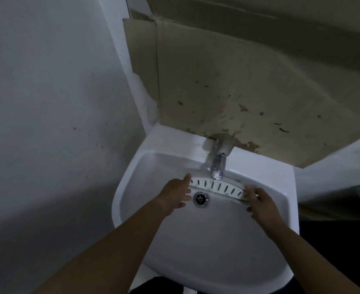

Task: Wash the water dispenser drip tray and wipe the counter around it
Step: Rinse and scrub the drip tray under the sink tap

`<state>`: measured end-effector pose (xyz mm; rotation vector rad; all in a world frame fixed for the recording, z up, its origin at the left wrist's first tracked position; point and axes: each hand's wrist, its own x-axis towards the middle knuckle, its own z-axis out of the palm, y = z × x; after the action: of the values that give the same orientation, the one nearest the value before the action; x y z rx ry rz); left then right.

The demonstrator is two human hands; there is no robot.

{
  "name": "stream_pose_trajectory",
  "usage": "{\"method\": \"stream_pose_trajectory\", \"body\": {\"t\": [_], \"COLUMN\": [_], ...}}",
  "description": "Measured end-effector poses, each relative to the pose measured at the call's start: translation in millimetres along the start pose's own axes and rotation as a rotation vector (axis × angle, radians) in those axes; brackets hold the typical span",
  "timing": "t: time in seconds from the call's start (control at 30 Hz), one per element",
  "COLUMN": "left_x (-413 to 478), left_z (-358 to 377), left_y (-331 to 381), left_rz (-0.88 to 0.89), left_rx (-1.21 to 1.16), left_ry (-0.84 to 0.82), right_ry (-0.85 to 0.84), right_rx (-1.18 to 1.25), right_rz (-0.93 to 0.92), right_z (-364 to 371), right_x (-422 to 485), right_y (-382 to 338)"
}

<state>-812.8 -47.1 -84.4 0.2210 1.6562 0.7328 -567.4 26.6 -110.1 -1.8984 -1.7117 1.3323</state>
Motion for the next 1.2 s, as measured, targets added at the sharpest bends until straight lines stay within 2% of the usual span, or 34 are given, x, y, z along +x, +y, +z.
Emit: {"method": "stream_pose_trajectory", "body": {"t": [0.23, 0.4, 0.5, 0.63, 0.77, 0.83, 1.0, 1.2], "left_x": [4, 6, 6, 6, 9, 7, 15, 20], "left_z": [5, 4, 5, 11, 17, 20, 22, 8], "left_y": [-7, -8, -7, -9, -10, -5, -1, -6], "left_rz": [-0.024, -0.057, 0.016, 0.181, 0.269, 0.309, 0.243, 0.142], "left_rx": [0.212, 0.163, 0.138, 0.244, 0.283, 0.334, 0.437, 0.206], "left_ry": [0.042, -0.010, -0.048, -0.034, 0.070, 0.064, 0.056, 0.105], "right_ry": [-0.049, -0.109, -0.183, -0.129, -0.119, -0.124, -0.147, -0.145], "right_rx": [-0.246, -0.192, -0.073, 0.046, 0.051, 0.045, 0.006, -0.049], "right_rz": [0.088, 0.103, 0.087, 0.068, 0.062, 0.043, 0.048, 0.000], "right_z": [-13, -17, -18, -18, -19, -20, -19, -4], "right_x": [-9, -3, -3, -4, -3, -3, -5, 2], "right_y": [-3, 8, 13, 11, 8, 6, 3, -13]}}
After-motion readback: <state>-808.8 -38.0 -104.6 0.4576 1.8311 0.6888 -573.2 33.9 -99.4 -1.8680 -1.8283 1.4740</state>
